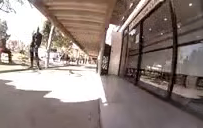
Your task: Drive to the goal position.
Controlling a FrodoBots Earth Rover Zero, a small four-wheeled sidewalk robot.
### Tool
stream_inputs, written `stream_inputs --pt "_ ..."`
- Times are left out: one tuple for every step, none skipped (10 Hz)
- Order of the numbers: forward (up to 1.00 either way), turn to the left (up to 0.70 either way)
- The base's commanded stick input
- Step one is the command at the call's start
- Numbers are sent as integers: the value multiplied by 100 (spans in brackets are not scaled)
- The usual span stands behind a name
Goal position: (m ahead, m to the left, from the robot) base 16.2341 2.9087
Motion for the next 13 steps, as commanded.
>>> stream_inputs --pt "50 0" --pt "50 0" --pt "50 0" --pt "50 0" --pt "50 0" --pt "50 0" --pt "50 0" --pt "50 0" --pt "50 0" --pt "50 0" --pt "50 0" --pt "50 0" --pt "50 0"
